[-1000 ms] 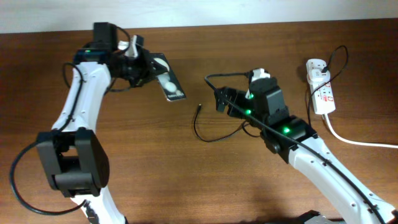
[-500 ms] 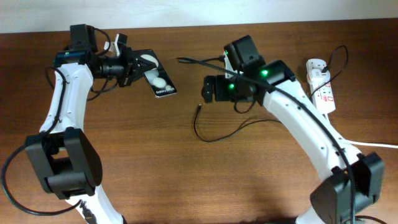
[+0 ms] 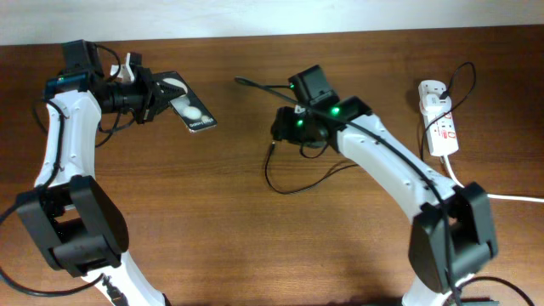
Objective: Plug charger to phone and switch on socket
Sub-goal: 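Lower the right gripper onto the black cable's USB-C end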
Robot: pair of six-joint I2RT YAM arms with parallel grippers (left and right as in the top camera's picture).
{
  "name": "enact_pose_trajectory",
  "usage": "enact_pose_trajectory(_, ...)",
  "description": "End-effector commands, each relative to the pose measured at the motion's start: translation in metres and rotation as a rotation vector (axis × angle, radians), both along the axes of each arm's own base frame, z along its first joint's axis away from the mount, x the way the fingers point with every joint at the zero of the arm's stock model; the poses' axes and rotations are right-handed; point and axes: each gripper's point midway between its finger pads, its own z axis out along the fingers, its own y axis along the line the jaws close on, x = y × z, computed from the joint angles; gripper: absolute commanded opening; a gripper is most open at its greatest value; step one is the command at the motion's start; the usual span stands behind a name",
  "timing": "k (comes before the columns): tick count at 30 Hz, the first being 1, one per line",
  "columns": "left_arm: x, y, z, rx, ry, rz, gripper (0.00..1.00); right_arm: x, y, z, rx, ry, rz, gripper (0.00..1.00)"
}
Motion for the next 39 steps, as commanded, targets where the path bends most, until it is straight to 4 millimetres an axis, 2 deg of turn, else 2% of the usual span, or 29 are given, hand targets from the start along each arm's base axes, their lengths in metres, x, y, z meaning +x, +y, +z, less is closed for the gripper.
enact_pose_trajectory(1, -0.002, -0.001, 0.015, 0.004, -0.047, -0.014, 0.0, -0.004, 0.013, -0.031, -0.022, 0.049, 0.005, 0.54)
enact_pose_trajectory(4, -0.002, -0.002, 0.015, 0.004, -0.047, -0.017, 0.0, -0.003, 0.019, -0.051, -0.027, 0.078, -0.005, 0.45)
enact_pose_trajectory(12, -0.002, -0.002, 0.015, 0.005, -0.049, -0.018, 0.0, -0.003, 0.021, -0.1, -0.06, 0.149, -0.017, 0.41)
enact_pose_trajectory(24, -0.002, -0.002, 0.015, 0.005, -0.049, -0.018, 0.0, -0.002, 0.029, -0.138, -0.081, 0.168, -0.004, 0.4)
enact_pose_trajectory(29, -0.002, -0.002, 0.015, 0.005, -0.05, -0.018, 0.0, -0.01, 0.023, -0.167, -0.121, 0.223, -0.007, 0.3)
enact_pose_trajectory(31, -0.002, -0.002, 0.015, 0.005, -0.049, -0.018, 0.0, -0.012, 0.011, -0.172, -0.183, 0.228, -0.027, 0.15)
enact_pose_trajectory(33, -0.002, -0.002, 0.015, 0.005, -0.049, -0.018, 0.0, -0.011, 0.003, -0.173, -0.23, 0.208, -0.015, 0.06)
enact_pose_trajectory(35, -0.002, -0.002, 0.015, 0.005, -0.05, -0.018, 0.0, -0.008, -0.005, -0.169, -0.275, 0.201, 0.01, 0.04)
enact_pose_trajectory(39, -0.002, -0.002, 0.015, 0.005, -0.05, -0.018, 0.0, 0.005, -0.014, -0.14, -0.409, 0.142, 0.185, 0.04)
